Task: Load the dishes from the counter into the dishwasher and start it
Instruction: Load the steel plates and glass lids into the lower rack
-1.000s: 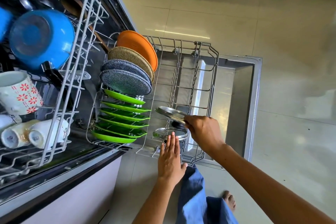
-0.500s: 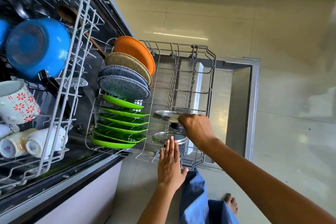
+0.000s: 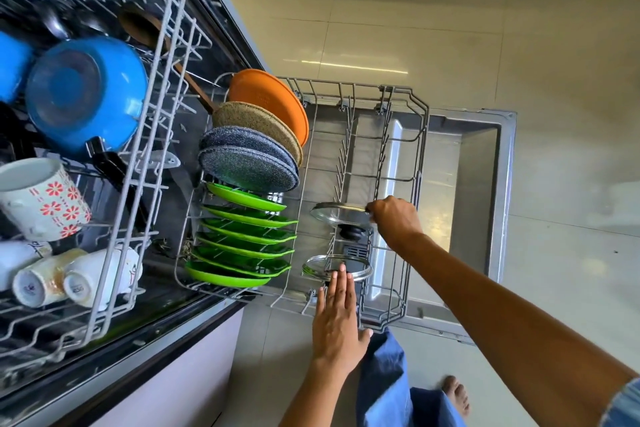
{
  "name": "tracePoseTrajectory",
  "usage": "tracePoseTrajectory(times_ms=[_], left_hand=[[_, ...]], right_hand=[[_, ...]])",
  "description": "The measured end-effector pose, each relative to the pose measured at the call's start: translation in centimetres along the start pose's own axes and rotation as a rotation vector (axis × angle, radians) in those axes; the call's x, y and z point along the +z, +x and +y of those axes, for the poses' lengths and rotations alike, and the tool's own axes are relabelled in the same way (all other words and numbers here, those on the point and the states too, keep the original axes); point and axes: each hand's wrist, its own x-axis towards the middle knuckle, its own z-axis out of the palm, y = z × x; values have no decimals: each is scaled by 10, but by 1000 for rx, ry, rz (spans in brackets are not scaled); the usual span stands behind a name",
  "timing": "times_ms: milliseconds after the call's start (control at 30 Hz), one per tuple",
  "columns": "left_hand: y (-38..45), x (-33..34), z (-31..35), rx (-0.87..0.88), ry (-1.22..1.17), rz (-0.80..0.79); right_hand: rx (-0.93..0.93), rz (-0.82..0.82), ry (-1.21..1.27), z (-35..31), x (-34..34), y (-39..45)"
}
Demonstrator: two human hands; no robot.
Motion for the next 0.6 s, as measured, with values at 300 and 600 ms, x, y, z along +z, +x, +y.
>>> tracePoseTrajectory(times_ms=[300,600], left_hand=[[3,-3,0,10,71,117],[-83,-126,27,-106,-115,519]], right_hand=[[-124,250,35,-3,7,-32],[-261,461,293,-49,-68,-151]])
